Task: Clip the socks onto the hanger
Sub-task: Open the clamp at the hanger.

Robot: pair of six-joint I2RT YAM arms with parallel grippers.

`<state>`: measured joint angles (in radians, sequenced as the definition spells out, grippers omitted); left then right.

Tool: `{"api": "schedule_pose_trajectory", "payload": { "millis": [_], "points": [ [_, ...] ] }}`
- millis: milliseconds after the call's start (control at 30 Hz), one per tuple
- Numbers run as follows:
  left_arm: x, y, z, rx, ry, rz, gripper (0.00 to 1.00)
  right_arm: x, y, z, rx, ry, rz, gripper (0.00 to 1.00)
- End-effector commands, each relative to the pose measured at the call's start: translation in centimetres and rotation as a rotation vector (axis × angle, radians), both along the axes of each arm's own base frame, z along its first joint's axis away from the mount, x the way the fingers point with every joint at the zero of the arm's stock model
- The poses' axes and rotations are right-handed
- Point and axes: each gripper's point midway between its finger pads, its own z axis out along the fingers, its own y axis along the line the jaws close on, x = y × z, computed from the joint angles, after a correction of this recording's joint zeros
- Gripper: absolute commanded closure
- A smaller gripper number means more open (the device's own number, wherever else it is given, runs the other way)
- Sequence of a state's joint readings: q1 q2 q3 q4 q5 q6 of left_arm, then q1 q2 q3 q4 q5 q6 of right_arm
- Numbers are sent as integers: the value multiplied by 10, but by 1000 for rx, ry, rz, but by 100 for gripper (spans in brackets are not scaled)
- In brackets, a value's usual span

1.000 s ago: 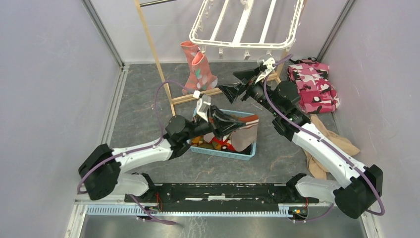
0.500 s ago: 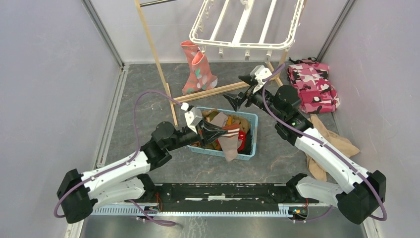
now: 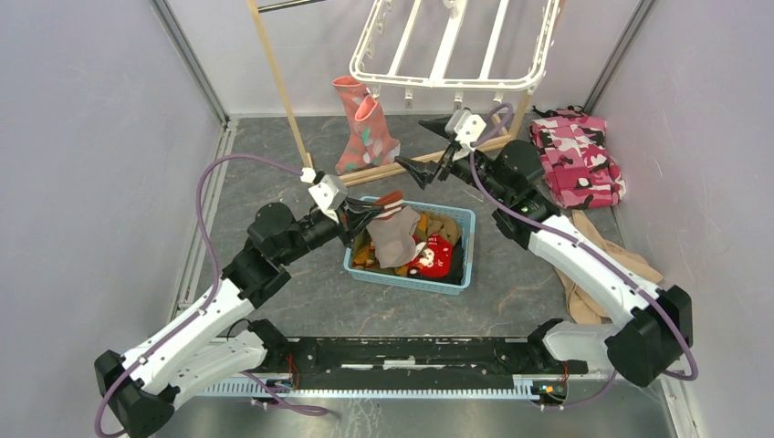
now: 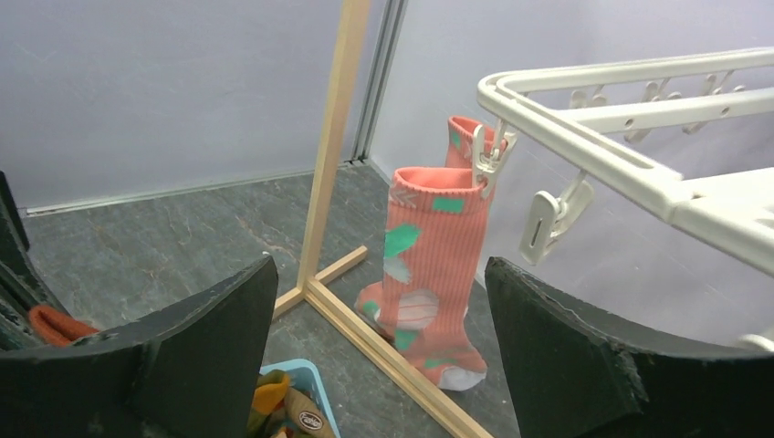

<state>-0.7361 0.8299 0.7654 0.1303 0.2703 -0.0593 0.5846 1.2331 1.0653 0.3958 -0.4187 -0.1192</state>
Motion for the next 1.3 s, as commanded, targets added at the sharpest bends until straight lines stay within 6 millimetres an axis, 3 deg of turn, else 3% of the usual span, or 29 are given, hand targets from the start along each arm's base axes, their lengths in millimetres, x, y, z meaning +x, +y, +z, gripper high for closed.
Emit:
{"api": "schedule_pose_trajectory", "payload": {
  "millis": [0, 133, 300, 600, 900, 1267],
  "points": [
    [4, 16, -21, 74, -28, 12, 98, 12, 7, 23, 41, -118, 11, 14],
    [12, 24, -29, 95, -31, 29, 98, 32, 1, 17, 82, -129, -4, 22],
    [17, 31, -32, 112, -44, 72, 98, 53, -12, 10, 123, -162, -51, 23],
    [17, 36, -29, 112, -74, 77, 98, 79, 4, 13, 167, -169, -13, 35],
    [15, 38, -26, 112, -94, 80, 98, 90, -2, 23, 286, -183, -65, 39],
    [16, 40, -28, 124, -103, 87, 98, 105, 7, 30, 303, -213, -54, 40]
  ]
}}
